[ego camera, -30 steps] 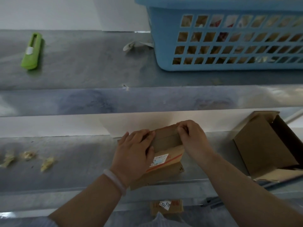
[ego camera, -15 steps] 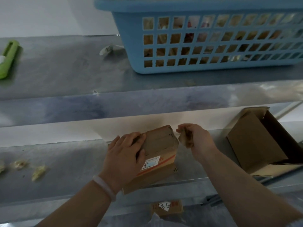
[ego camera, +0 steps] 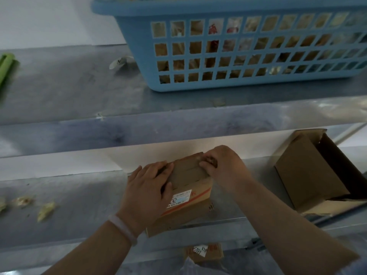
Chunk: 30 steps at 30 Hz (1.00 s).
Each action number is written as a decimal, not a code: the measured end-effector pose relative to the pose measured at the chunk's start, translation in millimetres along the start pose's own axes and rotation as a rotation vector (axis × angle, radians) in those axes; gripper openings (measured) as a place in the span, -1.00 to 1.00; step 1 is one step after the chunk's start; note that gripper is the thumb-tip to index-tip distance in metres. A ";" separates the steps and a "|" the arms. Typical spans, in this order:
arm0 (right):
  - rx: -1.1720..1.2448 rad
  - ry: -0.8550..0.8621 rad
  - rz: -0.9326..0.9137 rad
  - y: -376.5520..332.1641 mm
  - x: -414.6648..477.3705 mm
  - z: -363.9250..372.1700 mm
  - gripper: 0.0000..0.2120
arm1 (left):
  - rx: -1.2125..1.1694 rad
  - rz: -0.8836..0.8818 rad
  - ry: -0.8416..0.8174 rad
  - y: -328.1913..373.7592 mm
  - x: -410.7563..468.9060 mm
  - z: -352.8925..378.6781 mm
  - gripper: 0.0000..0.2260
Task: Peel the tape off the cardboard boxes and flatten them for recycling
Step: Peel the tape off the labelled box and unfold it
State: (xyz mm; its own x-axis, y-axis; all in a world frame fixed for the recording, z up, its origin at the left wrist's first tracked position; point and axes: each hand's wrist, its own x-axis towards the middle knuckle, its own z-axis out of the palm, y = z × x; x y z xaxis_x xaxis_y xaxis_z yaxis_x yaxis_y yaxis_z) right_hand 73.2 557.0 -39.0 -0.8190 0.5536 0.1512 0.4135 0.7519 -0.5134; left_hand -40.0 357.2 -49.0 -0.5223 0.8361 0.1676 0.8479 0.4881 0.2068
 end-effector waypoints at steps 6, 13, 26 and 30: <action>-0.020 -0.071 0.147 -0.9 -7.8 -3.5 -0.70 | 0.007 -0.021 0.018 3.0 -0.8 0.8 -0.54; -0.218 -0.148 0.074 -1.1 -8.3 -3.7 -0.72 | 0.018 -0.023 0.020 5.6 -1.7 -0.7 -0.53; 0.137 -0.028 0.333 18.0 -15.7 11.2 -0.75 | 0.083 -0.012 0.024 5.0 0.9 0.3 -0.52; 0.506 -0.031 0.508 20.1 -13.5 12.8 -0.78 | 0.085 -0.010 0.020 3.7 2.7 0.9 -0.52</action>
State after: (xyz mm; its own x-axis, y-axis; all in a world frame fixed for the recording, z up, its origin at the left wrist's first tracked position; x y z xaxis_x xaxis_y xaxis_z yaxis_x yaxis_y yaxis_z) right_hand 87.5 560.0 -62.2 -0.5880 0.7752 -0.2310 0.5179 0.1415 -0.8437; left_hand -38.2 361.5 -48.7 -0.5315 0.8265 0.1855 0.8470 0.5165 0.1257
